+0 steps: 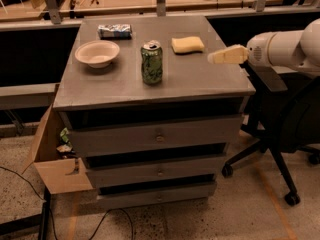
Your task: Move sponge near paper bowl
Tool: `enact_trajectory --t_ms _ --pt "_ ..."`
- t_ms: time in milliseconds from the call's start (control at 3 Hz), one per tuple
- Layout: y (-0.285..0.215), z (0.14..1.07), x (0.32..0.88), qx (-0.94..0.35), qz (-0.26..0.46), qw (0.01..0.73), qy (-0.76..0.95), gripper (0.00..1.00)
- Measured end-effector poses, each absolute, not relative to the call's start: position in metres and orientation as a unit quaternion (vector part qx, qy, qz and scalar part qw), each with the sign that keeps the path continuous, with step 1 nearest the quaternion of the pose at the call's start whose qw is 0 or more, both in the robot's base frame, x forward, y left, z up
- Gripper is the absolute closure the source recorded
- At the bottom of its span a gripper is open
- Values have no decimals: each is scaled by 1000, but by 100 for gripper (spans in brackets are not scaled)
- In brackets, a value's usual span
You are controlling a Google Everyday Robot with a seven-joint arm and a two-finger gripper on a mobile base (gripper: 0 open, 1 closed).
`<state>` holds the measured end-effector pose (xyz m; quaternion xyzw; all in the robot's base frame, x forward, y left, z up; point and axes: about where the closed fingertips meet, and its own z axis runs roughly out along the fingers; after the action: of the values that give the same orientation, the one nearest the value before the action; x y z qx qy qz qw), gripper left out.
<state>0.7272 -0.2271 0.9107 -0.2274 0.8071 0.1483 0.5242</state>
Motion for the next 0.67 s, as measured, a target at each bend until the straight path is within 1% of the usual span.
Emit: enact_trajectory --t_ms 333,667 --pt "-227 907 770 -217 151 553 790 0" --pt "-220 893 800 -229 145 557 786 0"
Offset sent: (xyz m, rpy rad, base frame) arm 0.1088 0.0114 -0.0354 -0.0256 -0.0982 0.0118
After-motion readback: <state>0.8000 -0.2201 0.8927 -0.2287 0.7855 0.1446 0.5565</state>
